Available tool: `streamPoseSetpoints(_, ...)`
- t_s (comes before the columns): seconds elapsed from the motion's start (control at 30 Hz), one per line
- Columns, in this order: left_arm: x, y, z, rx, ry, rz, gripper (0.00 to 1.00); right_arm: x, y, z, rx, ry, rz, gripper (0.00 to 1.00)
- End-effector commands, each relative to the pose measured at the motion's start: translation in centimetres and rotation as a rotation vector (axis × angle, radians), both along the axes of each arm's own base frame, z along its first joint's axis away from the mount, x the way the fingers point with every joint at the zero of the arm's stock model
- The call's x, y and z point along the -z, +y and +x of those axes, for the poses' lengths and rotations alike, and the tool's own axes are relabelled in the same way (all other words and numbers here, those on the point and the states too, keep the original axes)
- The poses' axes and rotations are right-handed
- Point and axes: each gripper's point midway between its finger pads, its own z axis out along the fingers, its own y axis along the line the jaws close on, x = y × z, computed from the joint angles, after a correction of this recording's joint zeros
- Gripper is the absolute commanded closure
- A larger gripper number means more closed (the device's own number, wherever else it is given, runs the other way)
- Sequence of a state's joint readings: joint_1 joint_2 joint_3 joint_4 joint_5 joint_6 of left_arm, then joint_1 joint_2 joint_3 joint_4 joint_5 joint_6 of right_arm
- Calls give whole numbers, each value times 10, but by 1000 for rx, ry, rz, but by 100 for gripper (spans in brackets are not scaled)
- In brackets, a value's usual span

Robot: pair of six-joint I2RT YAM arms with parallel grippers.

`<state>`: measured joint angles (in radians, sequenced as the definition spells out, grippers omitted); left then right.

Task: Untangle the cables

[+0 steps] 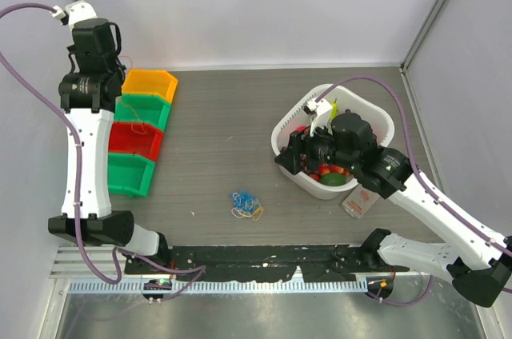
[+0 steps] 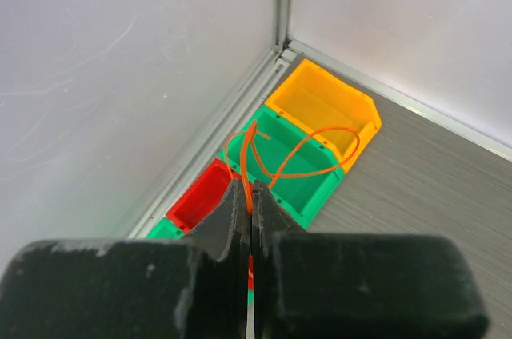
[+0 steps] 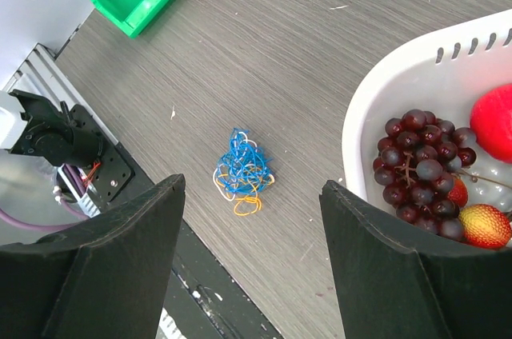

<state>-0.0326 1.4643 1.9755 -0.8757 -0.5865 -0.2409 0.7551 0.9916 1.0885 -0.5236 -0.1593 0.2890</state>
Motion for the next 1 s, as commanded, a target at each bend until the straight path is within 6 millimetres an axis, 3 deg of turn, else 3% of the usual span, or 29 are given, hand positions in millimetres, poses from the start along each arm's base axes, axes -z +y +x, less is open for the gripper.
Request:
streamPoseSetpoints(0.0, 0, 28, -6, -70, -6, 27, 100, -25, 6, 6, -14, -68, 41, 27)
streamPoseSetpoints(0.37, 62, 62, -6, -155, 71, -20, 100, -17, 9, 8, -24, -62, 29, 27)
streamPoseSetpoints(0.47, 72, 68, -1, -161, 78, -44, 100, -16, 9, 10, -21, -63, 30, 27)
streamPoseSetpoints(0.6, 66, 73, 7, -163, 53, -72, 100, -16, 10, 10, -23, -64, 29, 27)
streamPoseSetpoints(0.8, 23, 71, 16, -143, -31, -80, 100, -17, 11, 9, -28, -63, 33, 27)
streamPoseSetpoints(0.97, 15, 73, 16, -147, -35, -65, 100, -14, 12, 9, -30, -55, 35, 27)
